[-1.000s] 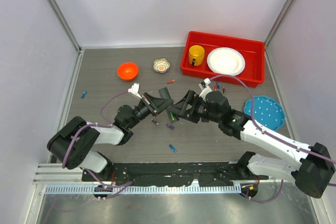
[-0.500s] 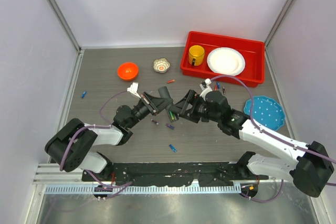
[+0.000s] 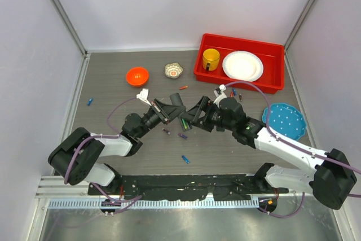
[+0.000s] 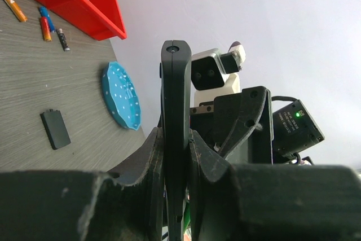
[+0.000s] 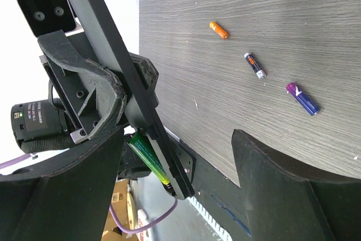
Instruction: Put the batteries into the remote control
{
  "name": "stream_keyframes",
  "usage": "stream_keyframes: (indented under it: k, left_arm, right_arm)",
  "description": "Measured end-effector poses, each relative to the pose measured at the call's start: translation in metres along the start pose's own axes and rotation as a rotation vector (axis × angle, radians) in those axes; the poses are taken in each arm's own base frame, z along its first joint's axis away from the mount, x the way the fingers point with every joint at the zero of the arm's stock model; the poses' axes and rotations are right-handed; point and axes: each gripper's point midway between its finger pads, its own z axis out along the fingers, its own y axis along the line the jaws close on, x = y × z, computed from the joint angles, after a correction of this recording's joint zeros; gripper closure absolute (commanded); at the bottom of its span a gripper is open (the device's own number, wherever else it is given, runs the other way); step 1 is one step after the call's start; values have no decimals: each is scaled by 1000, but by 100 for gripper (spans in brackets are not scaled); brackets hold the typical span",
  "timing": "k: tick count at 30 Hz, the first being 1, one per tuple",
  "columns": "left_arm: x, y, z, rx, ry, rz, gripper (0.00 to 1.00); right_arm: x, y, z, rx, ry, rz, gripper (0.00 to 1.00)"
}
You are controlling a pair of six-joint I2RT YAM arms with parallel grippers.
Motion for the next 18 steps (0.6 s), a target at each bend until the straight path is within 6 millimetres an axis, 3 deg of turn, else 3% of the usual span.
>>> stream_keyframes:
  k: [18]
  left_arm:
    - [0,0,0,0,0,0,100]
  right_arm:
    - [0,-1,2,-11,-4,24,17]
